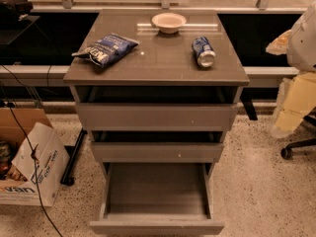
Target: Place pepsi can into bottom drawer
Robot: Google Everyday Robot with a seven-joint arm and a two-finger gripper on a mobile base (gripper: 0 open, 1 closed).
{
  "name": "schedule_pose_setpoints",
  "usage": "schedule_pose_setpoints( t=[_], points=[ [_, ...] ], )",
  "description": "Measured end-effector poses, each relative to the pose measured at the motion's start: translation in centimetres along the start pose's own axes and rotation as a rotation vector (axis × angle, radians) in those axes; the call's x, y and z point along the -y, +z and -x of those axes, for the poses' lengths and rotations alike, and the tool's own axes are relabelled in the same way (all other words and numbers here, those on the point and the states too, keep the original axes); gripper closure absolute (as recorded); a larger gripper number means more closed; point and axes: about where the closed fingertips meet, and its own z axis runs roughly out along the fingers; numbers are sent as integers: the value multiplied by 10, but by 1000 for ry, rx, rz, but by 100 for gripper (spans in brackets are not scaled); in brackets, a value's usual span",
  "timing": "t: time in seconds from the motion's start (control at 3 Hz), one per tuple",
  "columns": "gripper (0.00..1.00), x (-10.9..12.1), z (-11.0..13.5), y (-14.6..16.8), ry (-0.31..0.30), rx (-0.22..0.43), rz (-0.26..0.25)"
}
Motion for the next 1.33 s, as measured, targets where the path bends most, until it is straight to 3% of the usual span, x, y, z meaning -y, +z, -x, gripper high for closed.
schedule_pose_setpoints(
  t=[0.33, 1.33],
  points=[
    [0, 0, 0, 0, 0, 0, 0],
    [0, 40, 43, -5, 79, 217, -113]
  ],
)
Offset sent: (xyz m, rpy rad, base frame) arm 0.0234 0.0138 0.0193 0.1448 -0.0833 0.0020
